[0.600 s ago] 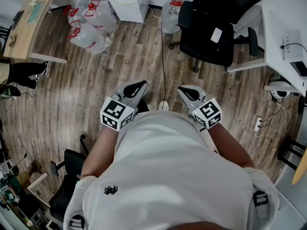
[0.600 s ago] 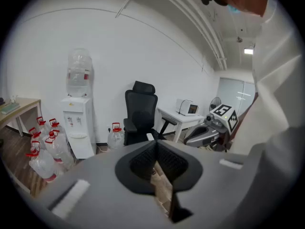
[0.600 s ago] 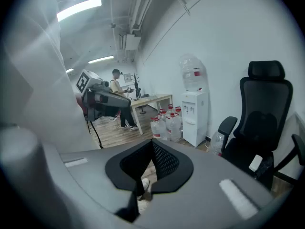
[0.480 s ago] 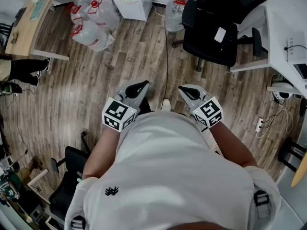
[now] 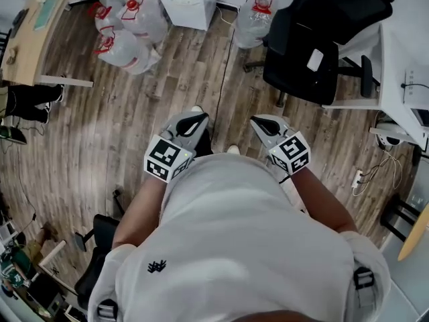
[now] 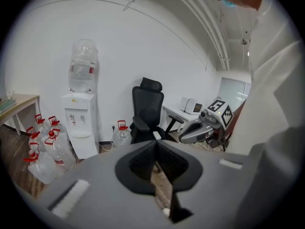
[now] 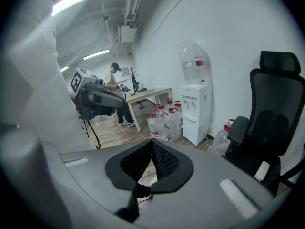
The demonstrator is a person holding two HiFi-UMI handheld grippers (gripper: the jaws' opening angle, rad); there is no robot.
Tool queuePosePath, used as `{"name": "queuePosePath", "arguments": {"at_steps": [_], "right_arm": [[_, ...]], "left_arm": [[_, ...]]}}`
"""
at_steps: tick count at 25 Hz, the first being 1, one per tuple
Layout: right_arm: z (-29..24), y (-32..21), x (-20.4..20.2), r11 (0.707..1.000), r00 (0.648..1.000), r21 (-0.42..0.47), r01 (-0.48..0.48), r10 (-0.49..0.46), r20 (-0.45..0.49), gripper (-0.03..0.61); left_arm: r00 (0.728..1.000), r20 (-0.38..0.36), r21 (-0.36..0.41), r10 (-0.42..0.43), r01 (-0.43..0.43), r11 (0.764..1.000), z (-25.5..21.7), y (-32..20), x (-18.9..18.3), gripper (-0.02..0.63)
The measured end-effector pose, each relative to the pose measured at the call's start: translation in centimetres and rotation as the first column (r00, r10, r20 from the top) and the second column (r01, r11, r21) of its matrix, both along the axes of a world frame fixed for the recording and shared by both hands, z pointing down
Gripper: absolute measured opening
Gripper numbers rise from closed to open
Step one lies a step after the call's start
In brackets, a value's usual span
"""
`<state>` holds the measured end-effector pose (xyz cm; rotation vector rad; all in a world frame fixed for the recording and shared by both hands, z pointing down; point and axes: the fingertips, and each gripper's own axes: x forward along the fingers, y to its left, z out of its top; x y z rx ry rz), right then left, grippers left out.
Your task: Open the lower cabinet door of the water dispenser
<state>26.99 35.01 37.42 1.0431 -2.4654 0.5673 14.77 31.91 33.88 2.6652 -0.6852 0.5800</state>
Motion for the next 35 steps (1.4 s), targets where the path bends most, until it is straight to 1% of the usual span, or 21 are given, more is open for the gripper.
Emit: {"name": "queuePosePath", "arguments": {"at_steps": [3, 5, 9, 12, 15, 17, 19, 24, 29, 33, 35], "right_arm": [[0.1, -4.5, -1.6, 1.000, 1.000, -0.014, -0.003, 0.003, -0.001, 0.003], [0.1, -7.6, -2.7, 1.000, 1.000, -0.022, -0.020, 0.020, -0.002, 0.003], [0.8, -13.8, -5.0, 0.999, 0.999, -0.020, -0.049, 0.048, -0.017, 0.043], [1.7, -17.5, -6.3, 0.998, 0.998, -0.036, -0.053, 0.052, -0.022, 0.054], [2.7, -21.0, -6.3, 0.997, 0.999, -0.053, -0.047, 0.046, -0.017, 0.054], [3.8, -24.4, -5.8, 0.997, 0.999, -0.059, -0.043, 0.043, -0.011, 0.054], [5.5, -28.1, -5.3, 0.997, 0.999, -0.072, -0.036, 0.035, -0.006, 0.074], [12.2, -36.8, -3.9, 0.991, 1.000, -0.137, 0.008, -0.012, -0.024, 0.081], [21.5, -45.1, -2.6, 0.974, 0.997, -0.224, 0.037, -0.051, -0.058, 0.083], [30.0, -52.3, -1.8, 0.966, 0.986, -0.252, 0.065, -0.100, -0.132, 0.083], [33.8, -55.2, -1.8, 0.967, 0.982, -0.248, 0.049, -0.092, -0.165, 0.098]], "left_arm": [[0.999, -0.016, -0.002, 0.028, -0.028, 1.000, 0.0, -4.6, -1.1, 0.055], [0.998, -0.021, 0.001, 0.057, -0.057, 0.998, -0.1, -7.4, -1.7, 0.055], [0.992, -0.007, 0.028, 0.123, -0.123, 0.992, -0.1, -13.0, -3.2, 0.057], [0.990, 0.003, 0.001, 0.143, -0.143, 0.990, 0.8, -16.2, -4.0, 0.057], [0.989, -0.006, -0.037, 0.149, -0.149, 0.988, 1.7, -18.9, -3.1, 0.057], [0.989, 0.008, -0.068, 0.149, -0.148, 0.987, 2.6, -21.1, -2.2, 0.057], [0.987, 0.027, -0.085, 0.155, -0.153, 0.985, 3.1, -23.6, -0.9, 0.057], [0.988, 0.050, -0.104, 0.143, -0.137, 0.985, 3.1, -29.6, 2.6, 0.057], [0.985, 0.096, -0.148, 0.146, -0.131, 0.980, 4.6, -35.2, 5.0, 0.057], [0.985, 0.103, -0.186, 0.137, -0.116, 0.976, 7.0, -39.4, 7.1, 0.057], [0.987, 0.099, -0.216, 0.130, -0.106, 0.971, 8.5, -40.6, 7.5, 0.057]]}}
